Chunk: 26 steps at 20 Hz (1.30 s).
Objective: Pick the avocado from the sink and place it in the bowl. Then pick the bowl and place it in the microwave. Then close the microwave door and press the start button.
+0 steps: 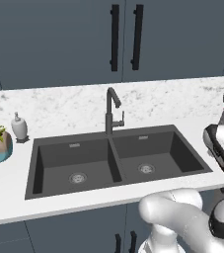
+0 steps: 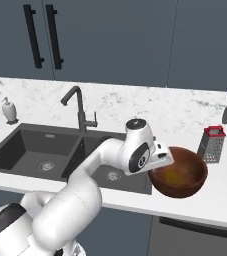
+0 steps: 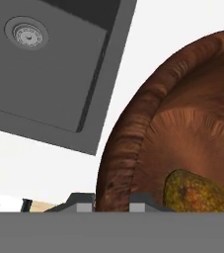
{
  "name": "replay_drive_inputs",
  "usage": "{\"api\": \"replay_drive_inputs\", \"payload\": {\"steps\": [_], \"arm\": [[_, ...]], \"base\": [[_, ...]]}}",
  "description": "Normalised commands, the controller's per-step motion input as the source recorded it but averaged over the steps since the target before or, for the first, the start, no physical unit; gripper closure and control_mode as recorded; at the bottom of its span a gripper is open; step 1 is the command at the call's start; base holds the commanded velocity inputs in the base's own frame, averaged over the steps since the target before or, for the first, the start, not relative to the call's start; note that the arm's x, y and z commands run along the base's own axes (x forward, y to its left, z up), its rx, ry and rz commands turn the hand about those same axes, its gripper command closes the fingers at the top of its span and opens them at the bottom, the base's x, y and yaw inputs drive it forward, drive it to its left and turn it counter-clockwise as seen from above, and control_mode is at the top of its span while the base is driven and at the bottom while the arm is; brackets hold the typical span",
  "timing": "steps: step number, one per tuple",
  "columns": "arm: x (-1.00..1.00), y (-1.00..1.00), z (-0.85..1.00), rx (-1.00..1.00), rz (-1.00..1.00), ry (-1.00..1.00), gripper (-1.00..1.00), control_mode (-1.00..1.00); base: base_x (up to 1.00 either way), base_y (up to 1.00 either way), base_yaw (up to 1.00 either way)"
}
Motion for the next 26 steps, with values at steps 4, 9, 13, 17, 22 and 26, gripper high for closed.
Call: {"api": "replay_drive_inputs", "payload": {"steps": [4, 9, 13, 17, 22, 26], "arm": [[-0.57, 0.85, 0.35, -0.03, 0.51, 0.02, 1.00, -1.00], [-0.30, 1.00, 0.48, 0.00, 0.45, 0.00, 1.00, -1.00], [-0.16, 0.96, 0.70, -0.04, 0.39, 0.00, 1.00, -1.00], [-0.18, 0.88, 0.60, -0.01, 0.25, 0.02, 1.00, -1.00], [0.00, 0.79, 0.41, -0.01, 0.11, 0.00, 1.00, -1.00], [0.00, 0.75, 0.38, -0.04, 0.14, 0.00, 1.00, -1.00]], "base": [[0.00, 0.00, 0.00], [0.00, 0.00, 0.00], [0.00, 0.00, 0.00], [0.00, 0.00, 0.00], [0.00, 0.00, 0.00], [0.00, 0.00, 0.00]]}}
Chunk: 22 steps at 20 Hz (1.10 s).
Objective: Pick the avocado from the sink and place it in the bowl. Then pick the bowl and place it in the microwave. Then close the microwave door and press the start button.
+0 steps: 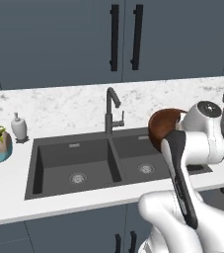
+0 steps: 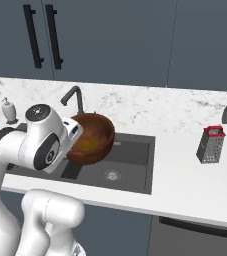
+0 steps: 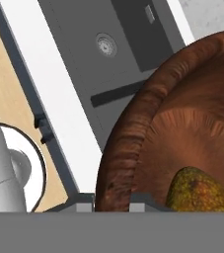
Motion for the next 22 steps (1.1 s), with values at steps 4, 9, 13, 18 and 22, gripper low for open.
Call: {"api": "replay_drive_inputs", "payload": {"steps": [4, 9, 13, 18, 22], "arm": [[-0.06, 0.46, 0.41, -0.02, 0.15, 0.00, 1.00, -1.00], [-0.26, 0.28, 0.24, 0.00, 0.14, 0.00, 1.00, -1.00], [-0.06, 0.25, 0.08, -0.01, 0.07, -0.01, 1.00, 1.00], [0.00, 0.00, 0.00, 0.00, 0.00, 0.00, 1.00, 1.00], [0.00, 0.00, 0.00, 0.00, 0.00, 0.00, 1.00, 1.00]], "base": [[0.00, 0.00, 0.00], [0.00, 0.00, 0.00], [-0.16, 0.21, 0.07], [-0.52, -0.05, 0.04], [-0.90, -0.58, -0.25]]}}
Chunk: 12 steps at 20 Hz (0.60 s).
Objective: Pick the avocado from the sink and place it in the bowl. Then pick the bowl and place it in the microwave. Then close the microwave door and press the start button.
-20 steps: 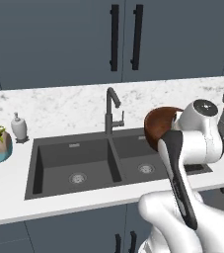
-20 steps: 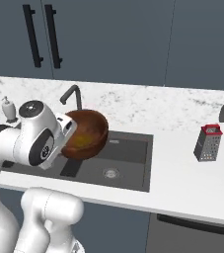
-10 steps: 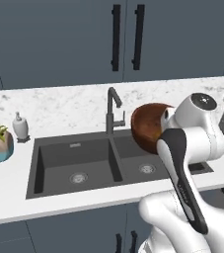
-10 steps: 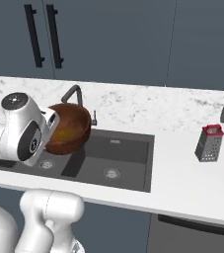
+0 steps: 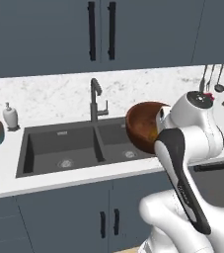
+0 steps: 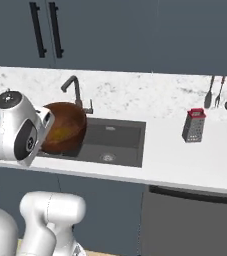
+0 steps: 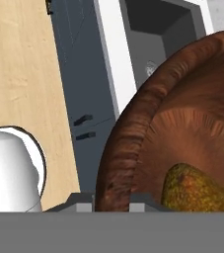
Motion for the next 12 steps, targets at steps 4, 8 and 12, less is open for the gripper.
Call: {"api": "replay_drive_inputs", "payload": {"steps": [4, 8, 12], "arm": [[0.00, 0.00, 0.00, 0.00, 0.00, 0.00, 1.00, 1.00], [0.00, 0.00, 0.00, 0.00, 0.00, 0.00, 1.00, 1.00], [0.00, 0.00, 0.00, 0.00, 0.00, 0.00, 1.00, 1.00]], "base": [[-0.53, -0.27, -0.42], [-0.70, -0.03, -0.10], [-0.59, -0.50, -0.44]]}}
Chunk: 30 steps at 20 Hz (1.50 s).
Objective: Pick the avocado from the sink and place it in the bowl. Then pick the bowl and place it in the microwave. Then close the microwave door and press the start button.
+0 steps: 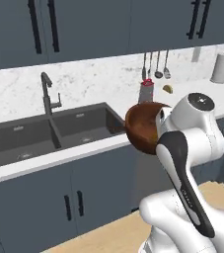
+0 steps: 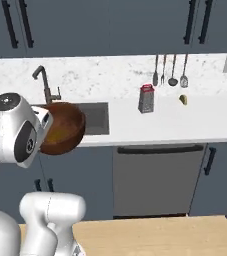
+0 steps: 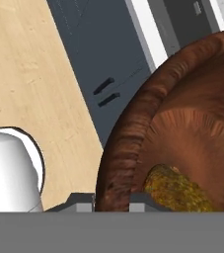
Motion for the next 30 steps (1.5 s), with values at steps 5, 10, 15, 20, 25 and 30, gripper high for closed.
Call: {"api": "replay_drive_inputs", "payload": {"steps": [5, 10, 15, 20, 25, 30], "arm": [[0.00, 0.00, 0.00, 0.00, 0.00, 0.00, 1.00, 1.00], [0.00, 0.00, 0.00, 0.00, 0.00, 0.00, 1.00, 1.00], [0.00, 0.00, 0.00, 0.00, 0.00, 0.00, 1.00, 1.00], [0.00, 0.00, 0.00, 0.00, 0.00, 0.00, 1.00, 1.00], [0.00, 0.00, 0.00, 0.00, 0.00, 0.00, 1.00, 1.00], [0.00, 0.00, 0.00, 0.00, 0.00, 0.00, 1.00, 1.00]], "base": [[-0.22, -0.37, -0.71], [-0.16, -0.32, -0.73], [-0.04, -0.41, -0.67], [0.00, -0.86, -0.53], [0.28, -0.52, -0.50], [0.85, -0.25, -0.31]]}}
